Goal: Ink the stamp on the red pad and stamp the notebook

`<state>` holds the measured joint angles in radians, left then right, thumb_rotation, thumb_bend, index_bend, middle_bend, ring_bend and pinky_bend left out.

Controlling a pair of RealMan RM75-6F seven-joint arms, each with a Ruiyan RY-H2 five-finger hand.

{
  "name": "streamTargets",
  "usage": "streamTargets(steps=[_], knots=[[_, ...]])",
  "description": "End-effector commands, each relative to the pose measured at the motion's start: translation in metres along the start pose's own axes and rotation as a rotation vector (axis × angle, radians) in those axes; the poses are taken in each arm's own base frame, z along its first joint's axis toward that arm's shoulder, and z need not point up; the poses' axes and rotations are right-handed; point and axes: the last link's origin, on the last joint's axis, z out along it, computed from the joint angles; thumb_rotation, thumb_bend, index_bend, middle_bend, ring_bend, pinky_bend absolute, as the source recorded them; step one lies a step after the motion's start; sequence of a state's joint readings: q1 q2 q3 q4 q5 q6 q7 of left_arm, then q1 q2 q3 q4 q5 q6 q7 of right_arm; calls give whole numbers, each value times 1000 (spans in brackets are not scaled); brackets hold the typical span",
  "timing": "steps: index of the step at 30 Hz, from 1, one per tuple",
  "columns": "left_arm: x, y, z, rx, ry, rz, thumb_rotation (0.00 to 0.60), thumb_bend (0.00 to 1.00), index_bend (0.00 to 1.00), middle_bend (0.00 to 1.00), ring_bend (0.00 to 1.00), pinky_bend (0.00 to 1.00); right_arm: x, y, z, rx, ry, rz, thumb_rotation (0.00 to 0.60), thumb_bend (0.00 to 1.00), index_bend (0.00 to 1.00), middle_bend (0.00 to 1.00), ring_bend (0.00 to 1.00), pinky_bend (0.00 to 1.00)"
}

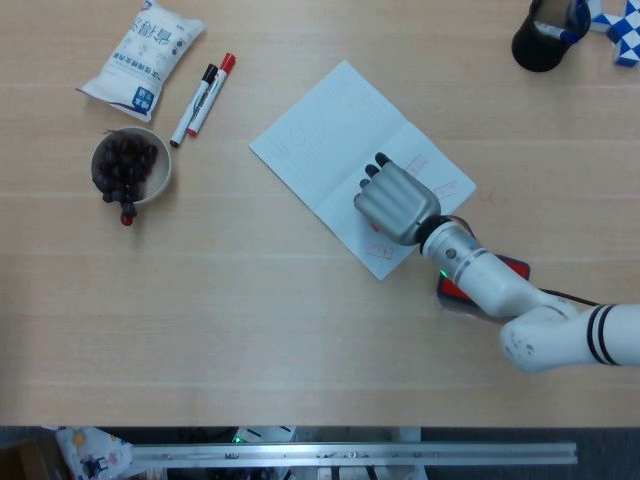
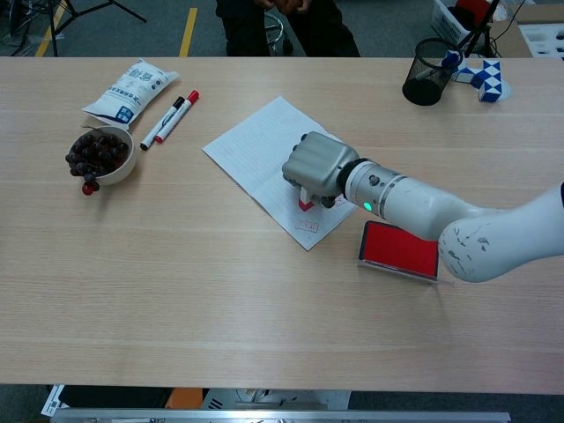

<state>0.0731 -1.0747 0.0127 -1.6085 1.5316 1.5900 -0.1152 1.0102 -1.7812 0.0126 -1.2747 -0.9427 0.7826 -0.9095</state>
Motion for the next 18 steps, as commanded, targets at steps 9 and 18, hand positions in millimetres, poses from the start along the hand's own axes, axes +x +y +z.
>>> streamTargets(steps=[9,18], knots=[[0,-1,-1,4,2,-2,600,223,125,123,149,137,1,-4,1,7,4,-2,600,331,708,466,279,232],[0,-2,-1,6,0,-1,600,223,125,123,149,137,0,-4,1,4,2,-5,600,331,710,468,280,232]])
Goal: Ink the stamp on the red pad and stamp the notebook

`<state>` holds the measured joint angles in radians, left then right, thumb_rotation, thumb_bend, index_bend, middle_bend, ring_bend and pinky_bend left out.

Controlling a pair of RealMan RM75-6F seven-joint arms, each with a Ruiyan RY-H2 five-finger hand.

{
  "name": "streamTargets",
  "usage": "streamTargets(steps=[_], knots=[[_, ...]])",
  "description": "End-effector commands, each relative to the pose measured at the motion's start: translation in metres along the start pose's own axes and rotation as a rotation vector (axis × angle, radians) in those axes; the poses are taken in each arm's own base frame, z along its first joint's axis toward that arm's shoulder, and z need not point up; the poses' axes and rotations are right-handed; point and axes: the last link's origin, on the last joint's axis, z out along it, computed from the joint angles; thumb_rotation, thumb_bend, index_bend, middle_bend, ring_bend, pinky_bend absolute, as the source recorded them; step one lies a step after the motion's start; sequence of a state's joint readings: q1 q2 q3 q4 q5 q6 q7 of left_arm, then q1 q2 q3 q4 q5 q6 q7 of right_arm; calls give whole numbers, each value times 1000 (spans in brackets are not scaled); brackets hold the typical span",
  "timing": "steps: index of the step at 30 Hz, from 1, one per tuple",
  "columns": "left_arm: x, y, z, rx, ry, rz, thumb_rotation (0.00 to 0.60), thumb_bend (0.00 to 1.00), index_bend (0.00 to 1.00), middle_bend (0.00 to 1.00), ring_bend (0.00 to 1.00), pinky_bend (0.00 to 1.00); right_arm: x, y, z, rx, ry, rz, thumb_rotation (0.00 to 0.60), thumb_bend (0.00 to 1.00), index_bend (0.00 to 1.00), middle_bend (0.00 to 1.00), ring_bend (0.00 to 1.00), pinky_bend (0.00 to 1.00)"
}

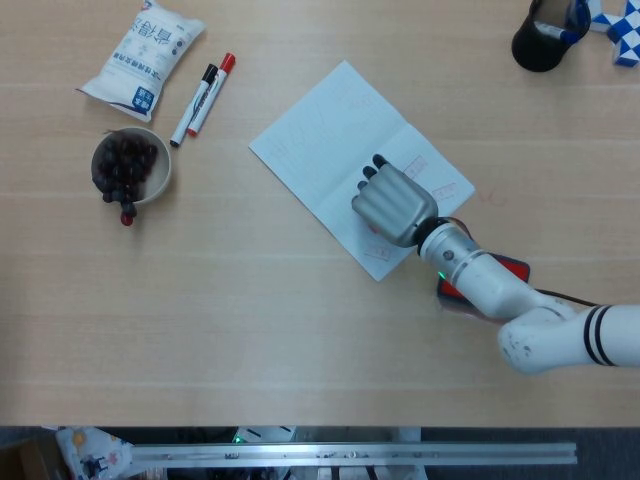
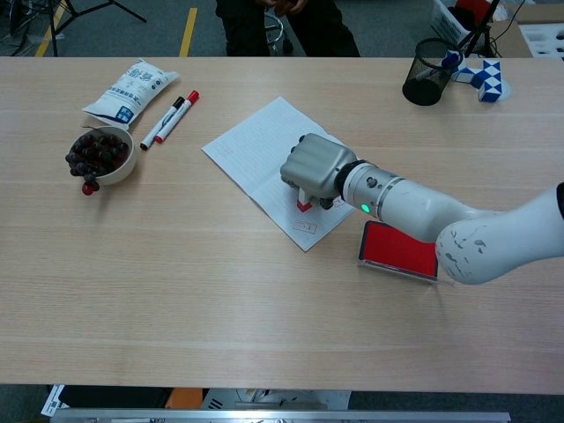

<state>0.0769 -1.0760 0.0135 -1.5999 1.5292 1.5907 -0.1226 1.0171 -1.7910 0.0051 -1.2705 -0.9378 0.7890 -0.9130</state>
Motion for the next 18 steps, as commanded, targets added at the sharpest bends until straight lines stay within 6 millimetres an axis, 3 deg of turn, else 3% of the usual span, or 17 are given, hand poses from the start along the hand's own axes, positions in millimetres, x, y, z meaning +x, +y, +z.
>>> streamTargets(steps=[1,18], knots=[[0,0,0,1,1,-1,600,223,125,122,149,137,0,0,0,0,0,0,600,331,710,468,280,232],[1,-2,-1,4,3,-1,600,223,125,122,149,137,5,2,-2,-9,18,29,600,331,711,469,280,232]])
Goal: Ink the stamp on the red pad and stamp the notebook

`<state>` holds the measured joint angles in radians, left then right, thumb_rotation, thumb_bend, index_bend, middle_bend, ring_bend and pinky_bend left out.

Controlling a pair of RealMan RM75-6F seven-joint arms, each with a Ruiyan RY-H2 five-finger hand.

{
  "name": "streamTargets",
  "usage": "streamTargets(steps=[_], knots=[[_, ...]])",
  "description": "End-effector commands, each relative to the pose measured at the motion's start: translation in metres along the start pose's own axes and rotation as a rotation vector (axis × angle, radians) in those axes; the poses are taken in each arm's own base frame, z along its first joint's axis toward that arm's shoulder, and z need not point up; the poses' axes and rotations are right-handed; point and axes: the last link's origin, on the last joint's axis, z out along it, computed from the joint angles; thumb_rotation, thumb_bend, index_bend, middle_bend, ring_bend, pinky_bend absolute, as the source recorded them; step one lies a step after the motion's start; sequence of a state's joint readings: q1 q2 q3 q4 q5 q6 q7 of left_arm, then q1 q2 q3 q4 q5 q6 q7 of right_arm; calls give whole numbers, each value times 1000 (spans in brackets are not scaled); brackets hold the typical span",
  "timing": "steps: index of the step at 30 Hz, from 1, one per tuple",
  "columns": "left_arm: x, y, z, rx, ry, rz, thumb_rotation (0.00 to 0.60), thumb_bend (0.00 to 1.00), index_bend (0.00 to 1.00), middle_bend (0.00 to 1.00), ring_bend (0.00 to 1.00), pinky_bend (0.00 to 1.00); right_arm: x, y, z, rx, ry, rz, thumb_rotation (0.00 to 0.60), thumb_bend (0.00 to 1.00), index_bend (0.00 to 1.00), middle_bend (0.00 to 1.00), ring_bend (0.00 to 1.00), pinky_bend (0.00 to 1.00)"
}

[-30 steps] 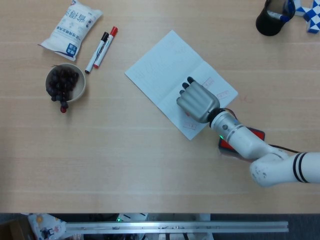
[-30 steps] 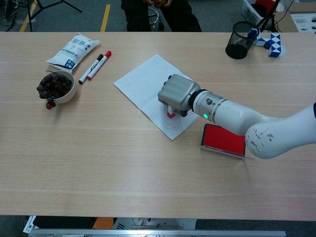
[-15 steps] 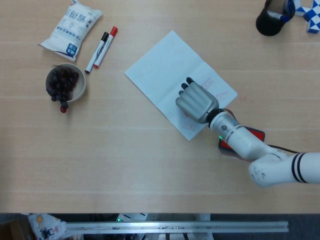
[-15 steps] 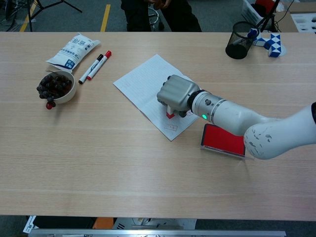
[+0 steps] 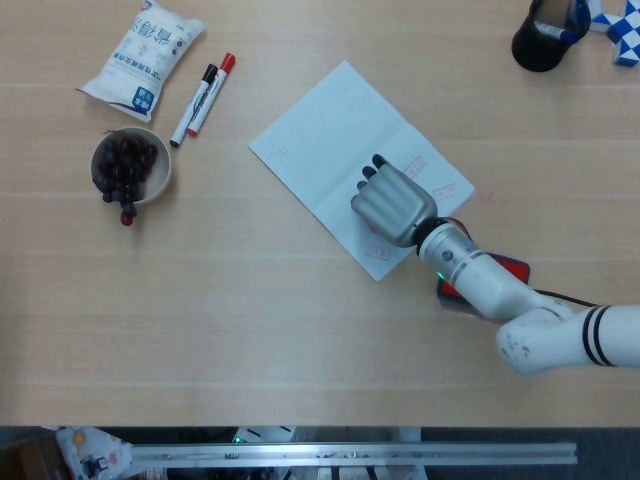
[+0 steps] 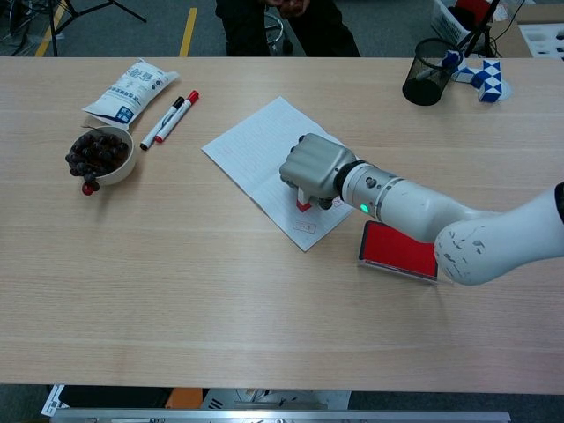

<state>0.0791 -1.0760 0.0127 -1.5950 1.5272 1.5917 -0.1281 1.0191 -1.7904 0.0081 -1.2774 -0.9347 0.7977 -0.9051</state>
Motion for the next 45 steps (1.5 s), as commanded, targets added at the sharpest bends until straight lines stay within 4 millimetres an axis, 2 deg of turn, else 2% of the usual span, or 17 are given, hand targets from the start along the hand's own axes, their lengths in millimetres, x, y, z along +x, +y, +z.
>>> streamTargets(steps=[1,7,12,22,35,45], knots=[[1,0,0,-1,2,-1,600,223,125,122,149,137,4,5,-3,-9,16,20,600,331,711,470,280,232],[1,2,0,-7,3,0,600,224,125,122,149,137,16,28,-19,-52,60,71,600,331,711,470,280,232],[1,4,-1,-13,4,-1,600,224,125,123,149,137,15,54,-40,-95,68,79,600,330,711,469,280,232],[-3,10,0,-27,-11,4,600,223,124,123,149,137,-19,98,-75,-184,-11,72,600,331,711,469,280,232],[-5,13,0,-32,-23,9,600,223,125,122,149,137,-57,121,-91,-251,-86,88,600,328,711,469,280,232],[-7,15,-1,-36,-32,8,600,223,125,122,149,137,-78,129,-88,-290,-123,101,600,325,688,462,280,232]])
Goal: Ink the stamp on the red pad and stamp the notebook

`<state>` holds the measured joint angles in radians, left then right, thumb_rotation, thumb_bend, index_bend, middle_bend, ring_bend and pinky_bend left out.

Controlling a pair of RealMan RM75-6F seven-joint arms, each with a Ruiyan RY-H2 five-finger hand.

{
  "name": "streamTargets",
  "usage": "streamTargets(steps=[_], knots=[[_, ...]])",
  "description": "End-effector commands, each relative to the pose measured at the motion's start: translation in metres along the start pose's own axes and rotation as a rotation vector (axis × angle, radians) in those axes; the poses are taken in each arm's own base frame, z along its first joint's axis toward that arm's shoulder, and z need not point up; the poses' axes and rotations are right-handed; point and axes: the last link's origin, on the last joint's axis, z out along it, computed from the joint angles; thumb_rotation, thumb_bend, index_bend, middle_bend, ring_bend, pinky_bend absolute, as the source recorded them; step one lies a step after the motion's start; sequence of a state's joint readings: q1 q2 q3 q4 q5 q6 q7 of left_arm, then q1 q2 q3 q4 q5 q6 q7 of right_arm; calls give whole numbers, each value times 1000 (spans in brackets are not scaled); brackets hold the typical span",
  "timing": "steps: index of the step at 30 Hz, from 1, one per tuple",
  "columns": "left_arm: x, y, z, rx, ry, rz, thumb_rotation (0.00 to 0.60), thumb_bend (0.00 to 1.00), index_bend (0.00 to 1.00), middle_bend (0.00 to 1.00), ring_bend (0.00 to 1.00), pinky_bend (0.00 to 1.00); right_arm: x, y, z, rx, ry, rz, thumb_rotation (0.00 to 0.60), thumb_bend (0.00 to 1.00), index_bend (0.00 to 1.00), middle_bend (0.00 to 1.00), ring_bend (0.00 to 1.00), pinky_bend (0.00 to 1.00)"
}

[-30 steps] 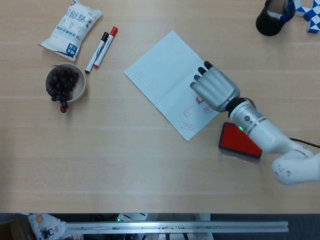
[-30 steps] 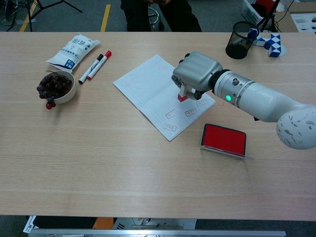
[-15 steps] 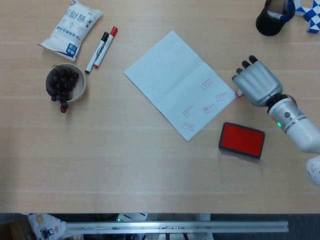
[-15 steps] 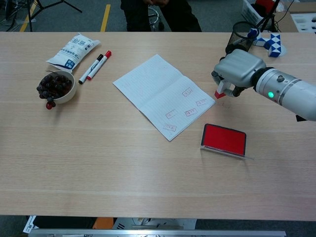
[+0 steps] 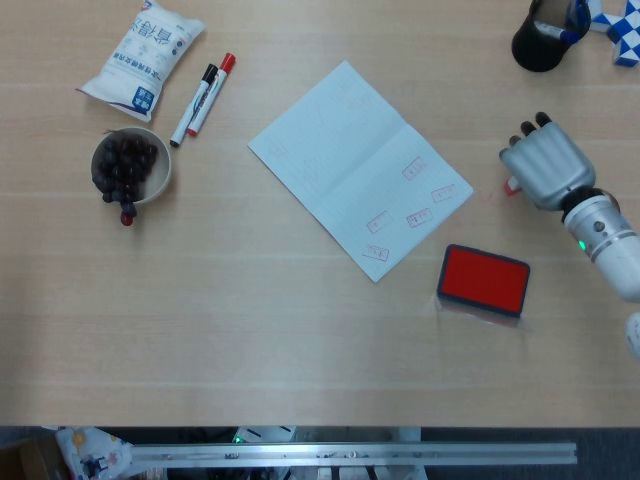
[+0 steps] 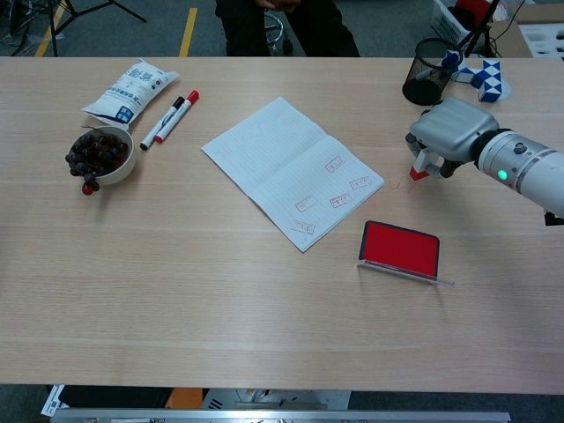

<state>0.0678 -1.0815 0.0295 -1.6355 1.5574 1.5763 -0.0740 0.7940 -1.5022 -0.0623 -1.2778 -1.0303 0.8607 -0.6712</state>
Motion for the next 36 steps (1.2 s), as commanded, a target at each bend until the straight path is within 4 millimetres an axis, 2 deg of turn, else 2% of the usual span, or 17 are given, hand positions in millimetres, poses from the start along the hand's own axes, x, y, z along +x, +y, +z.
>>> streamTargets(steps=[1,18,25,36], knots=[[0,0,0,0,1,-1,600,223,125,122,149,137,-4,-1,2,-5,-9,15,600,324,685,461,280,232],[0,0,0,-3,0,-5,600,223,125,122,149,137,-6,-12,6,20,11,9,600,294,584,421,280,232],[0,1,0,-5,-3,-3,600,223,125,122,149,137,-9,-12,6,13,-1,7,600,291,558,409,276,232],[0,1,0,-6,-2,-4,600,223,125,122,149,137,-13,-11,7,3,-20,13,600,263,461,380,257,229]])
